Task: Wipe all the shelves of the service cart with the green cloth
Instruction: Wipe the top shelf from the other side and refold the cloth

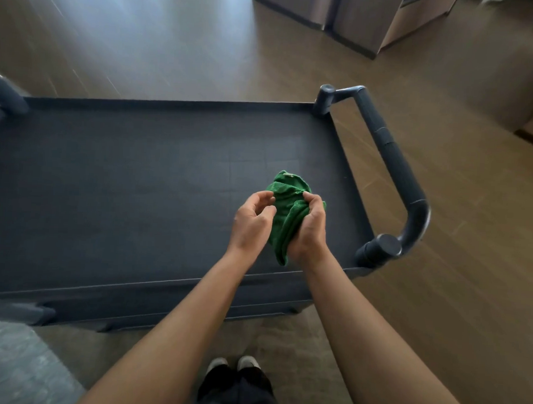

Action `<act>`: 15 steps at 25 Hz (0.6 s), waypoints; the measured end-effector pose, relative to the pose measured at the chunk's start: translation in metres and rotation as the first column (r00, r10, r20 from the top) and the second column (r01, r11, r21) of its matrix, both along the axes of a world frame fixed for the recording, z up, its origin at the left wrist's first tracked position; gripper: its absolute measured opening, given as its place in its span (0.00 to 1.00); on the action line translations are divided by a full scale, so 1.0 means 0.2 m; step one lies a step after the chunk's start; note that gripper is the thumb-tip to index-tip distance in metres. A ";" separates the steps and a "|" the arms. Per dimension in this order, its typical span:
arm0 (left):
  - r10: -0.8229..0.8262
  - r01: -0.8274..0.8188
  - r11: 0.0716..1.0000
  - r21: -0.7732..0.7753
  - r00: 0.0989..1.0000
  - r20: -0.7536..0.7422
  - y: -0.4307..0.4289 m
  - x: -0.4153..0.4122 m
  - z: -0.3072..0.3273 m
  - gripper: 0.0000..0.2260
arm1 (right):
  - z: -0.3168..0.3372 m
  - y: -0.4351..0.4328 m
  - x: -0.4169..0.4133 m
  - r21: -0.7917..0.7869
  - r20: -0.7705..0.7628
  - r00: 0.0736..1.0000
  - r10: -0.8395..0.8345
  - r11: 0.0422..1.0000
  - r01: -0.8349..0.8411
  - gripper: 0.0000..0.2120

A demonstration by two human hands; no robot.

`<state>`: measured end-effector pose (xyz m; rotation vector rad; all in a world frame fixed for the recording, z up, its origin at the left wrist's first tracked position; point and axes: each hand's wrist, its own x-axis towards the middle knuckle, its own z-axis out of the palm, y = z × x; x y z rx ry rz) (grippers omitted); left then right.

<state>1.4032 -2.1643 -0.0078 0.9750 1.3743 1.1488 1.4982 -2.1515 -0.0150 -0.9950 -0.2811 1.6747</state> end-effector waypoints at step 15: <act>-0.191 0.195 0.975 -0.104 0.980 0.049 0.02 0.30 -0.03 0.09 | 0.04 0.05 0.46 0.231 0.429 0.834 -0.346 0.935 0.269 0.15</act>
